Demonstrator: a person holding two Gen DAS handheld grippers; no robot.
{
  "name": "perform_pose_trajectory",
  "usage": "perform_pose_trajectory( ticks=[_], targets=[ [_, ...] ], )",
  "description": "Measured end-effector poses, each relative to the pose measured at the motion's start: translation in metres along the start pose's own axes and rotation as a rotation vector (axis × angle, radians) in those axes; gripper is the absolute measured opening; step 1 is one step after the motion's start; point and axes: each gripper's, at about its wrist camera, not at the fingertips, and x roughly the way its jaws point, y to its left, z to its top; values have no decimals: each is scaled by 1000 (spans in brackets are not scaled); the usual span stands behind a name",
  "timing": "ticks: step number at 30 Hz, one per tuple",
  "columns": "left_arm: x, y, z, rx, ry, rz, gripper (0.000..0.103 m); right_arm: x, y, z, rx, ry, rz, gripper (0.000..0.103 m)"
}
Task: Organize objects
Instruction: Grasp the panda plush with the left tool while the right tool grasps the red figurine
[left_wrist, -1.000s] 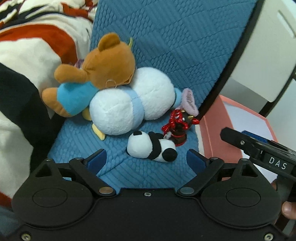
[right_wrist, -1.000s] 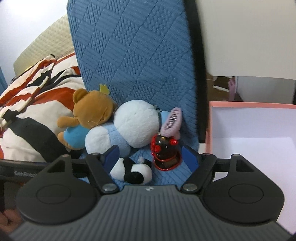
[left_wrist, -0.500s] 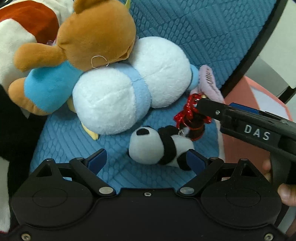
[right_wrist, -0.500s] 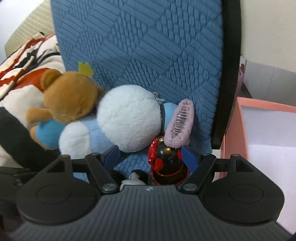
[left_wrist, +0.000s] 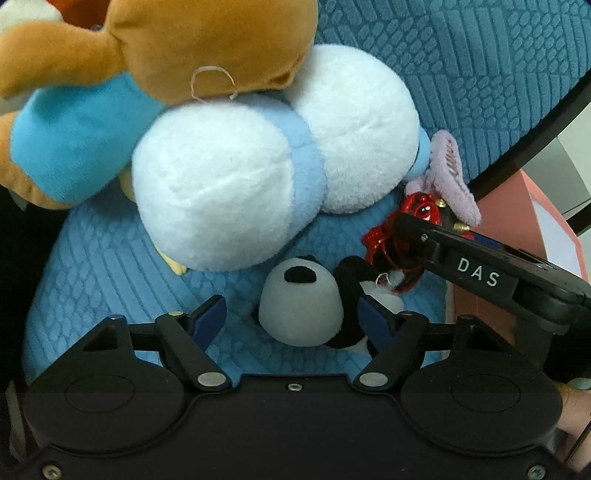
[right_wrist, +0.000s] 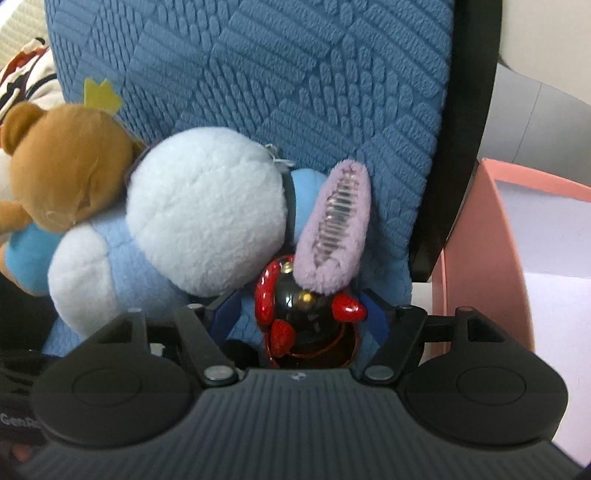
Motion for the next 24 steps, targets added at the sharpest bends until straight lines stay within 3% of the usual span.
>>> perform_pose_trajectory(
  ticks=[3,7,13,15,24],
  targets=[
    [2,-1,-4,-5,-7,-21,74,-2,2,-3,-20,-9,-20,62],
    [5,1,-6,-24,-6,-49,69,-10,-1,-1,-1,-20,-12,61],
    [-5,0,-8,-25,-54,-66,54,-20,-1,-5,-11,-35,-21,61],
    [-11,-1,-10,-26,-67,-55,39,-25,-1,-9,-7,-39,-25,61],
    [-39,12,-24,-53,-82,-41,40,-60,1,-26,2,-72,3,60]
  ],
)
